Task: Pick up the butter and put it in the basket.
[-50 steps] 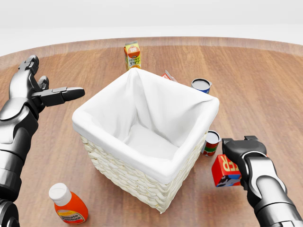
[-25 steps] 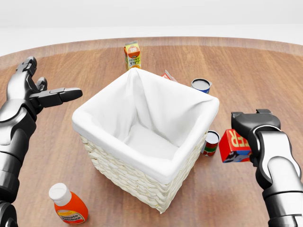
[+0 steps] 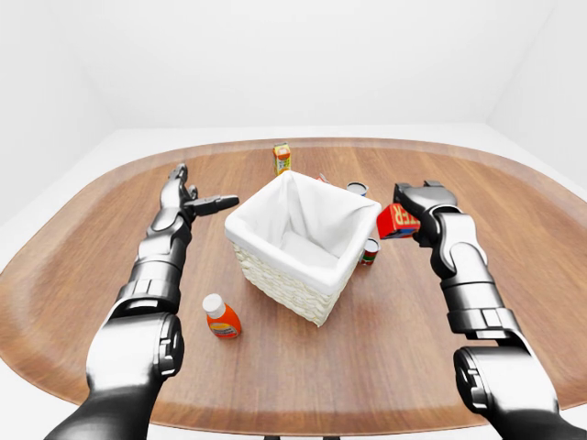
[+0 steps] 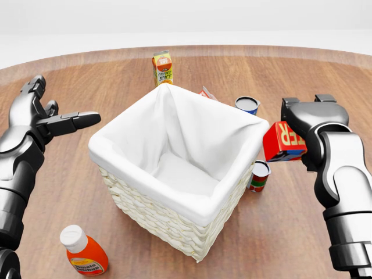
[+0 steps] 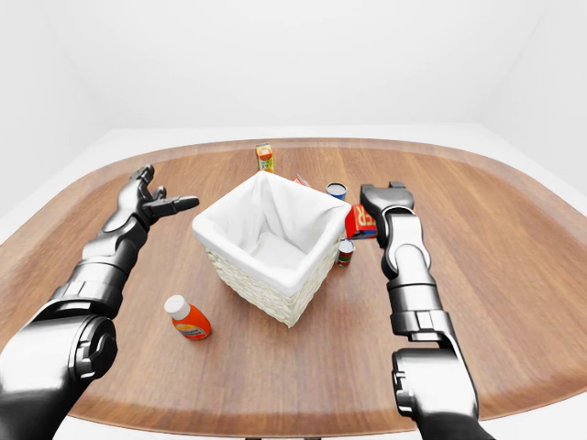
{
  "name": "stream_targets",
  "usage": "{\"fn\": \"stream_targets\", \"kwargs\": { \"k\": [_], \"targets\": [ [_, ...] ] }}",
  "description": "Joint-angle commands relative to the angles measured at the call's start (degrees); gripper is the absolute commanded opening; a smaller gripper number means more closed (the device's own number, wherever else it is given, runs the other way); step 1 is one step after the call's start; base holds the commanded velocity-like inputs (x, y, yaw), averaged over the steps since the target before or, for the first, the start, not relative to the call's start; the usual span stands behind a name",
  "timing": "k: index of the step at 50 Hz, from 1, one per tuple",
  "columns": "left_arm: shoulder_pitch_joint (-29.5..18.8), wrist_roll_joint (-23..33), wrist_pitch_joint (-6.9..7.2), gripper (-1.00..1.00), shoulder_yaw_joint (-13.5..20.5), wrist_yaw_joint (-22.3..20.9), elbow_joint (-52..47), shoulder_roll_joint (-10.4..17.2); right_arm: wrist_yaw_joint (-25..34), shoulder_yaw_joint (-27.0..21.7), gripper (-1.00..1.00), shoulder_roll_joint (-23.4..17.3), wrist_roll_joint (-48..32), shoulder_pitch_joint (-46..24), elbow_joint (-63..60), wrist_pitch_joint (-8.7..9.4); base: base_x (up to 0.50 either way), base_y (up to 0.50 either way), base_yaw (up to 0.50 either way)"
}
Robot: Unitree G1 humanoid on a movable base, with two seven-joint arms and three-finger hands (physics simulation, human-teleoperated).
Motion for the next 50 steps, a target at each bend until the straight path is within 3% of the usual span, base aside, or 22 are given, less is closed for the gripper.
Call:
{"fn": "stream_targets", "kwargs": {
  "k": [1, 10, 29, 50],
  "targets": [
    [-0.17, 0.07, 0.00, 1.00, 0.00, -0.02, 0.77, 0.00, -0.99, -0.02, -1.00, -0.66, -1.62, -2.37, -3.24, 0.00, 0.00, 0.00, 0.00],
    [-0.17, 0.04, 0.00, 1.00, 0.11, -0.06, 0.98, 0.16, 0.58, -0.48, -1.00, -0.22, -2.33, -3.76, -5.33, 0.00, 0.00, 0.00, 0.00],
    [0.03, -0.38, 0.00, 1.00, 0.29, -0.19, 1.37, 0.39, -4.20, -0.02, -1.00, 1.38, 2.81, -6.81, -7.48, 0.00, 0.00, 0.00, 0.00],
    [0.15, -1.23, 0.00, 1.00, 0.71, -0.58, 2.05, 1.12, -5.39, 1.73, -1.00, 6.18, 5.32, -7.68, -11.55, 0.00, 0.00, 0.00, 0.00]
  ]
}}
